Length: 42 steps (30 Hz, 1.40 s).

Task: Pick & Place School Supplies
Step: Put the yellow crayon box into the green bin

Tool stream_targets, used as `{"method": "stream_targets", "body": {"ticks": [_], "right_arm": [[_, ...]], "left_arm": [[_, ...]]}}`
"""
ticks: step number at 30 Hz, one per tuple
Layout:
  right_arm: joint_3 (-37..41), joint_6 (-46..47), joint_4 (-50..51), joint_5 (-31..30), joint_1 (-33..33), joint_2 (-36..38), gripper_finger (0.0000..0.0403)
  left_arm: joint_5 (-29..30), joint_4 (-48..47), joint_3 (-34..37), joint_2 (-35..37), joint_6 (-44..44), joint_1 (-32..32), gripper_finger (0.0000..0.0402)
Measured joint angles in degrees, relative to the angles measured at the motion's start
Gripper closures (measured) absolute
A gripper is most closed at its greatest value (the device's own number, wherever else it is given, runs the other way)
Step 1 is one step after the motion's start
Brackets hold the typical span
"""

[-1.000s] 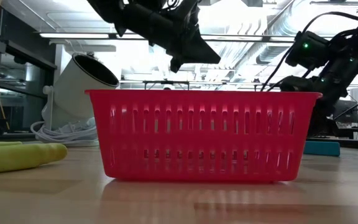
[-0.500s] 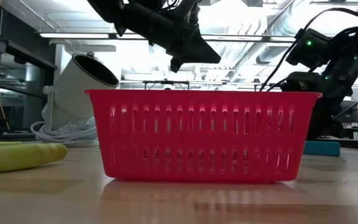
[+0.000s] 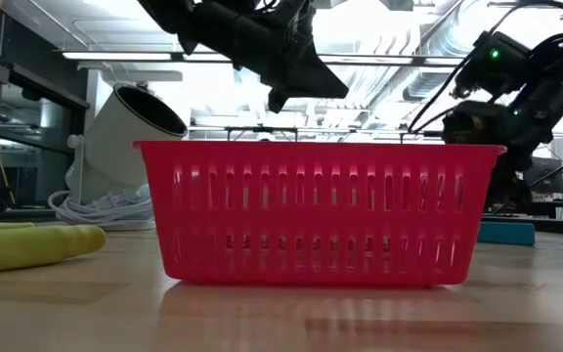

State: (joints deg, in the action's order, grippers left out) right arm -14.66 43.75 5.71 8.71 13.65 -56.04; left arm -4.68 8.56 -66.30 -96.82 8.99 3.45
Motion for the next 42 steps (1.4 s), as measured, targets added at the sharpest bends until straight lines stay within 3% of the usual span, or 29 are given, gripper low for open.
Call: {"method": "stream_targets", "body": {"ticks": [6,20,32,42], "right_arm": [[-0.02,2.22,1.36,1.05,0.00,5.36,0.0315],[-0.04,14.30,17.03,5.11,-0.04,17.10,0.0333],[-0.07,17.79,19.59,3.51,-1.44,14.42,0.0332],[-0.07,21.81,19.41,2.52,-1.44,11.97,0.0277]], "left_arm": [[-0.01,-0.61,0.00,0.00,-0.02,-0.01,0.0401],[-0.02,-3.26,0.02,0.02,-1.73,-0.01,0.0401],[-0.01,-3.84,0.02,0.02,-2.19,-0.01,0.0401],[-0.02,-3.95,0.02,0.02,-2.71,0.00,0.0401]]}}
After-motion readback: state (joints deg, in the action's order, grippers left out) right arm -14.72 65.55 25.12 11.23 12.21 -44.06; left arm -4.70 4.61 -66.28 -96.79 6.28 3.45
